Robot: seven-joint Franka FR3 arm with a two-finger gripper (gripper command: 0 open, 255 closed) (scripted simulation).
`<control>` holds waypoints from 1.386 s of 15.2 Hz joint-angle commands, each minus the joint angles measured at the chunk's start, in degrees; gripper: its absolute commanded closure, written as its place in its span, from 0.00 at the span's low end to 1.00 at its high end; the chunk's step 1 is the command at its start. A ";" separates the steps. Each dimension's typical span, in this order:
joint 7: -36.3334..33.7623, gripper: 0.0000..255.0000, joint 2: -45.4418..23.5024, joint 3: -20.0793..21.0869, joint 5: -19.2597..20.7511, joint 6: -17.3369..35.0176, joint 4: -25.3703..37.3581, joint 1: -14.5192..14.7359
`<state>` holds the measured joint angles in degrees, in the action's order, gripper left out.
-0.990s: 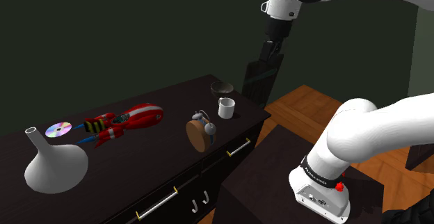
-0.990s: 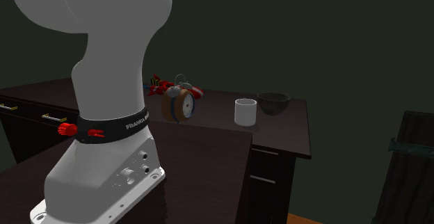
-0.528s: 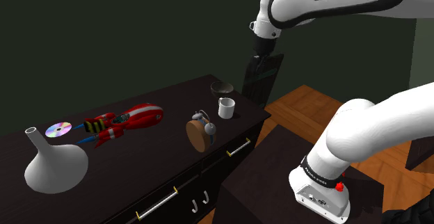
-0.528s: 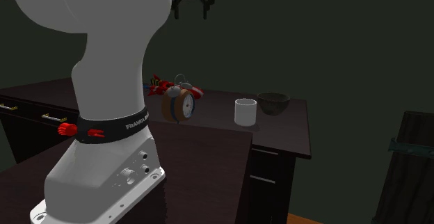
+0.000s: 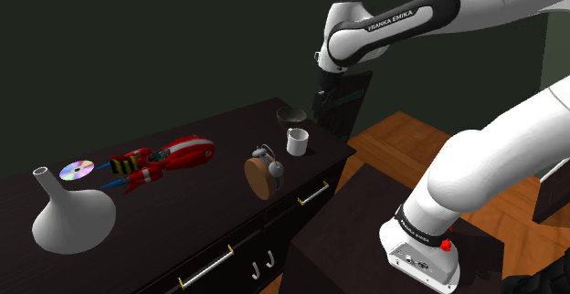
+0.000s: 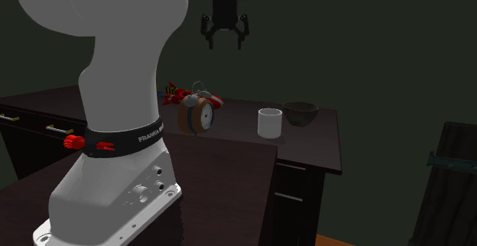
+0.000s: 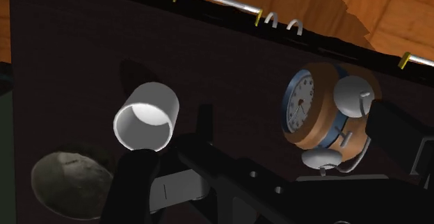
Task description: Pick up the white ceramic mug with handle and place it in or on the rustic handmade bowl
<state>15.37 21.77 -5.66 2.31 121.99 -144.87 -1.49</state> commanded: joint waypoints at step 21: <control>12.91 0.00 -50.89 -1.72 -8.69 25.60 24.92 -5.02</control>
<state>27.73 -26.89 -7.55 -6.03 147.55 -122.12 -5.98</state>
